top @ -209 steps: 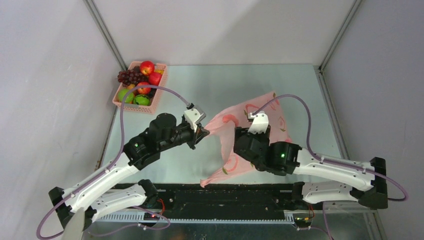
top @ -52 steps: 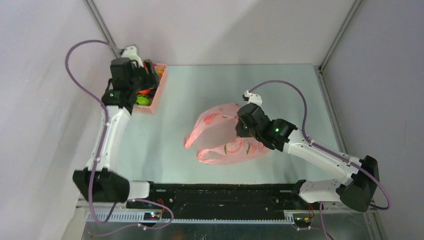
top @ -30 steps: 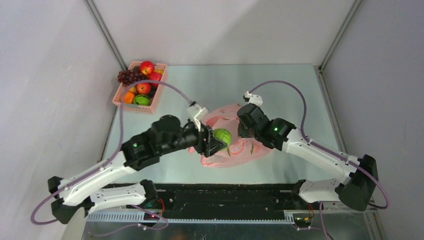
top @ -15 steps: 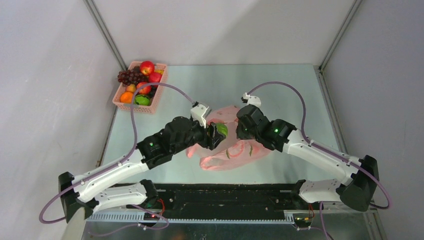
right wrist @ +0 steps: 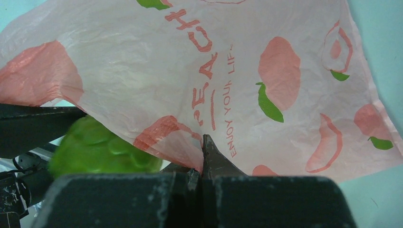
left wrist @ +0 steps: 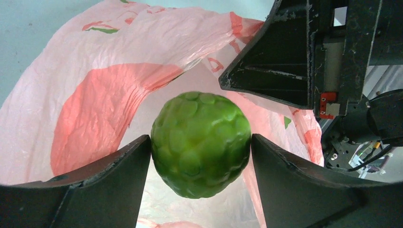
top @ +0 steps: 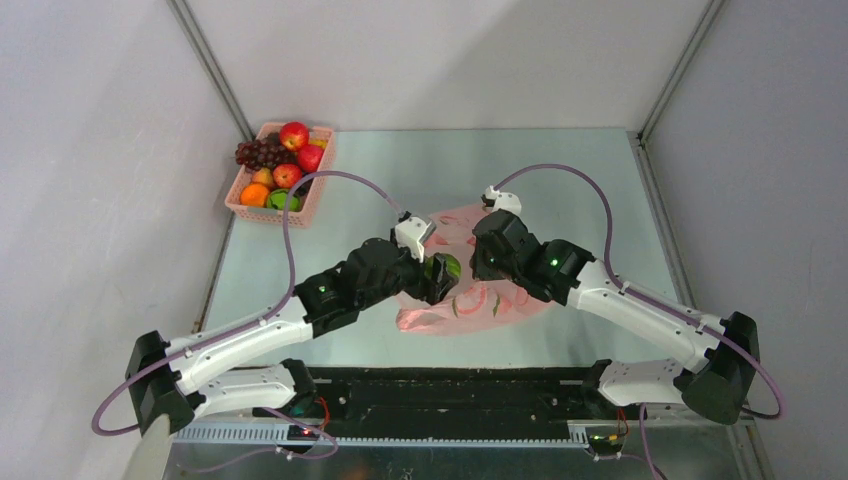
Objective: Place the fake fruits into the plastic bag and tie a complex knot
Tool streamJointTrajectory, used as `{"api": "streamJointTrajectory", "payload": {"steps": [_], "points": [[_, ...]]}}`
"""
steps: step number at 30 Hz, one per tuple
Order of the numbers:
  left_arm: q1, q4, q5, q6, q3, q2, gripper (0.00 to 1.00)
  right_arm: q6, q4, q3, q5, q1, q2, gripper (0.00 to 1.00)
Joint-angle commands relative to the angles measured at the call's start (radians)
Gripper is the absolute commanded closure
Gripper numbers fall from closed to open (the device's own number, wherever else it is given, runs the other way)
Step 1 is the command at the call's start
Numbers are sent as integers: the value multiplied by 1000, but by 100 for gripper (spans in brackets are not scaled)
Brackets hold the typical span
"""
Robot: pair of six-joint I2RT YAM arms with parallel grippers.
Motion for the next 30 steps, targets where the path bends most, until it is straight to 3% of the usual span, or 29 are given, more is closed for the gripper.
{"api": "streamJointTrajectory", "payload": {"steps": [1, 5, 11, 21, 30], "points": [[1, 61, 19, 8, -3, 1, 14, 9, 15, 23, -5, 3, -17, 100], [3, 50, 21, 16, 3, 3, 6, 12, 15, 24, -8, 1, -19, 100], [4, 43, 56, 40, 7, -21, 4, 14, 13, 24, -9, -1, -20, 100], [31, -41, 257, 120, 44, -82, 4, 12, 6, 23, 3, -3, -17, 100], [129, -234, 506, 173, 216, -166, 3, 6, 2, 24, 25, -5, -33, 100]]}}
